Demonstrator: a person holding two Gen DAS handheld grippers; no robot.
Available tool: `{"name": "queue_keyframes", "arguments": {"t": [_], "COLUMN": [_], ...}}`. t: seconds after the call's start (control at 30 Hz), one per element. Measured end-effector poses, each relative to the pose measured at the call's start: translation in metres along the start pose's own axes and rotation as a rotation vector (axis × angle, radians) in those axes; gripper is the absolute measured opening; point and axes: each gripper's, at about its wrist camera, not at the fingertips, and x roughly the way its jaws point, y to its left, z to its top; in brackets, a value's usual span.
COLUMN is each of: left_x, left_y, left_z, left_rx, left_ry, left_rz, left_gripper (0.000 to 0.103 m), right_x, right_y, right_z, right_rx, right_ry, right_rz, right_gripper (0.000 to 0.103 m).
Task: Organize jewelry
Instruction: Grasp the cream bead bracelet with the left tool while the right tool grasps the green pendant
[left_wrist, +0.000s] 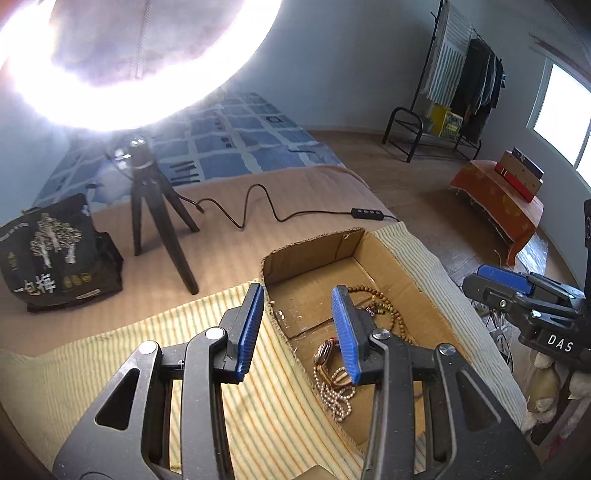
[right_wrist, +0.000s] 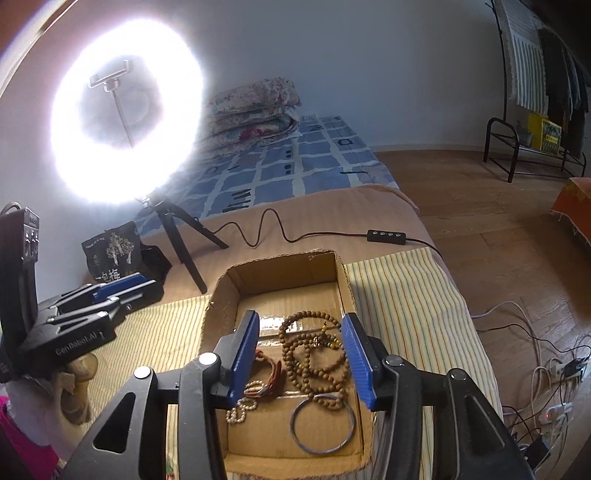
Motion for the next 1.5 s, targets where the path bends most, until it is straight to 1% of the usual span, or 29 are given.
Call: {"name": "queue_keyframes", "arguments": {"t": [0.1,0.13,0.3,0.4,0.47,0.5,0.53,0.57,0.7,0.87,1.07,1.2,1.27,1.3,1.4,1.47,1.5], "left_x": [-0.015,-0.021,-0.049,-0.068,-0.077,-0.083,-0.088,-0.094,-0.116,-0.125,-0.111,-0.093,-0.082,-0.078,-0.064,-0.056,-0.051], "left_y": [0.004,0.005,0.009,0.015,0.018,0.022,0.024,0.027,0.046,0.068,0.098,0.114,0.119,0.120,0.121,0.121,0.122], "left_z": [-0.004,-0.006,-0.015,-0.024,-0.031,-0.036,-0.041,-0.045,-0.068,-0.097,-0.137,-0.155,-0.163,-0.165,-0.173,-0.177,-0.180], "left_rx": [-0.004,-0.002,0.023,0.034,0.044,0.052,0.057,0.061,0.039,0.006,-0.036,-0.078,-0.099,-0.100,-0.082,-0.073,-0.070], "left_ry": [-0.014,-0.021,-0.047,-0.047,-0.043,-0.043,-0.044,-0.044,-0.040,-0.016,0.045,0.089,0.111,0.120,0.152,0.174,0.190], "left_rz": [0.000,0.002,0.028,0.038,0.044,0.050,0.055,0.062,0.076,0.092,0.121,0.117,0.103,0.097,0.086,0.088,0.089], "left_gripper": [0.038,0.038,0.038,0.038,0.043,0.050,0.054,0.055,0.058,0.058,0.058,0.058,0.058,0.058,0.057,0.049,0.046], "right_x": [-0.010,-0.013,-0.030,-0.043,-0.052,-0.056,-0.058,-0.059,-0.057,-0.043,-0.023,-0.010,-0.001,0.005,0.017,0.028,0.032], "right_y": [0.007,0.010,0.022,0.030,0.038,0.044,0.048,0.054,0.074,0.095,0.116,0.134,0.143,0.147,0.153,0.156,0.158], "right_z": [-0.004,-0.006,-0.019,-0.028,-0.035,-0.040,-0.043,-0.049,-0.068,-0.100,-0.137,-0.157,-0.166,-0.171,-0.183,-0.190,-0.192], "right_rx": [-0.009,-0.013,-0.038,-0.045,-0.051,-0.058,-0.064,-0.071,-0.088,-0.124,-0.182,-0.262,-0.308,-0.335,-0.346,-0.354,-0.362], "right_ry": [-0.005,-0.007,-0.027,-0.069,-0.107,-0.120,-0.122,-0.114,-0.072,-0.006,0.072,0.120,0.150,0.168,0.210,0.245,0.257], "right_rz": [-0.005,-0.006,-0.019,-0.025,-0.033,-0.034,-0.031,-0.021,0.030,0.073,0.123,0.148,0.165,0.166,0.183,0.193,0.194], "right_gripper": [0.052,0.056,0.063,0.074,0.080,0.080,0.081,0.082,0.082,0.082,0.082,0.079,0.073,0.072,0.067,0.059,0.058]}}
